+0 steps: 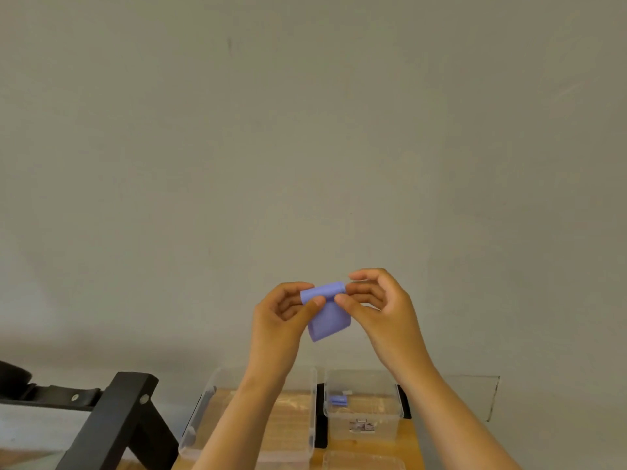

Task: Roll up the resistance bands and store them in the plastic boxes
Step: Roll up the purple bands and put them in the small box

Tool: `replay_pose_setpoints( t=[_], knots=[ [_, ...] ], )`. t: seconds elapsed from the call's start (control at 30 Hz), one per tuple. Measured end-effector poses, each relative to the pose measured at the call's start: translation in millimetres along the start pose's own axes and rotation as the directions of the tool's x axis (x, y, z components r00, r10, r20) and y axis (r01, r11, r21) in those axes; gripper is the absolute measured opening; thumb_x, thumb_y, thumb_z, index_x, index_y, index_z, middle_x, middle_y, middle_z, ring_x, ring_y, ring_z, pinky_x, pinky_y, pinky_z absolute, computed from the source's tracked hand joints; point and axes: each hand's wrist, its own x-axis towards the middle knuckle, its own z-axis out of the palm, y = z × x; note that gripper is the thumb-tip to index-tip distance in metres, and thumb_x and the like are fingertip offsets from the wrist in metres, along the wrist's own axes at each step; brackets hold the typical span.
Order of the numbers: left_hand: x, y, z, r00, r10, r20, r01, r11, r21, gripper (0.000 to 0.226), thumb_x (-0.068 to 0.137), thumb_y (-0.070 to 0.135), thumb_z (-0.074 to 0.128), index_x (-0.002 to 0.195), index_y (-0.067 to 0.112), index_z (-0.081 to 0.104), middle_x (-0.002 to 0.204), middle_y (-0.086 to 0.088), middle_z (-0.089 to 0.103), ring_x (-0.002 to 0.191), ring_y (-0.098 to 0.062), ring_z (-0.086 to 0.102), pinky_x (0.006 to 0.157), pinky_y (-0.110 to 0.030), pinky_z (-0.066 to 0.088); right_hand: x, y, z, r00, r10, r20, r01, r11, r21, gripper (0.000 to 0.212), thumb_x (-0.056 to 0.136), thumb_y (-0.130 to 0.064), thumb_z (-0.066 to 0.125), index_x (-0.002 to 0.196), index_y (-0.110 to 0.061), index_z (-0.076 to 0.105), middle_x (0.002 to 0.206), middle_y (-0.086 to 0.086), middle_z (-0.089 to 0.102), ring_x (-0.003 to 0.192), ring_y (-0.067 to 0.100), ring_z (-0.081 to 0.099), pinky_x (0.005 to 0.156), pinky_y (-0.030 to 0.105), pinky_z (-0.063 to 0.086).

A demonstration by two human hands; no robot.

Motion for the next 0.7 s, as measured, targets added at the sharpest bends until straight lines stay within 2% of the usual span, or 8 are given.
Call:
replay_pose_setpoints(
  t=[0.13,0.27,0.37,0.53,0.7],
  knots=[
    [-4.7,2.4,11.8,0.999,0.039,-0.036,-0.04,0.999,-0.025,0.014,0.086,0.005,0.065,0.101,0.007,0.065,0.089,0.0,0.071,0.078,-0.003,0.068,0.065,-0.012,0.049,-3.8,-1.0,3.3,0.993,-0.084,-0.08,0.083,0.996,-0.023,0.015,0.083,-0.005,0.071,0.088,-0.019,0.068,0.084,-0.01,0.071,0.08,0.004,0.067,0.07,0.014,0.05],
    [-11.7,2.7,23.2,0.993,0.088,-0.079,-0.09,0.996,-0.013,0.018,0.09,0.009,0.061,0.106,0.017,0.066,0.092,0.01,0.073,0.087,-0.005,0.068,0.072,-0.015,0.051,-7.0,-2.7,4.8,0.984,-0.107,-0.141,0.107,0.994,-0.006,0.017,0.084,-0.009,0.071,0.096,-0.02,0.069,0.089,-0.009,0.071,0.082,0.001,0.066,0.071,0.012,0.05],
    [-13.7,5.2,27.8,0.99,0.102,-0.093,-0.104,0.994,-0.019,0.02,0.091,0.011,0.06,0.108,0.019,0.065,0.093,0.015,0.072,0.089,-0.003,0.068,0.072,-0.014,0.05,-8.6,-3.8,4.6,0.98,-0.119,-0.157,0.119,0.993,-0.01,0.016,0.084,-0.01,0.071,0.094,-0.022,0.07,0.088,-0.01,0.072,0.084,0.002,0.067,0.071,0.013,0.05],
    [-14.6,6.9,28.7,0.992,0.109,-0.069,-0.11,0.994,-0.006,0.02,0.091,0.012,0.059,0.11,0.018,0.065,0.095,0.009,0.073,0.091,-0.005,0.068,0.073,-0.016,0.051,-10.7,-7.8,1.3,0.977,-0.146,-0.155,0.141,0.989,-0.045,0.007,0.084,-0.013,0.071,0.087,-0.02,0.072,0.085,-0.014,0.072,0.083,0.004,0.067,0.07,0.012,0.05],
    [-15.1,10.0,28.2,0.991,0.136,-0.01,-0.136,0.99,0.047,0.014,0.093,0.011,0.056,0.104,0.014,0.065,0.093,0.012,0.071,0.087,-0.003,0.067,0.071,-0.016,0.051,-14.0,-9.3,2.7,0.973,-0.156,-0.171,0.142,0.986,-0.09,0.006,0.086,-0.014,0.07,0.085,-0.019,0.073,0.081,-0.014,0.072,0.08,0.002,0.067,0.068,0.01,0.048]
  ],
)
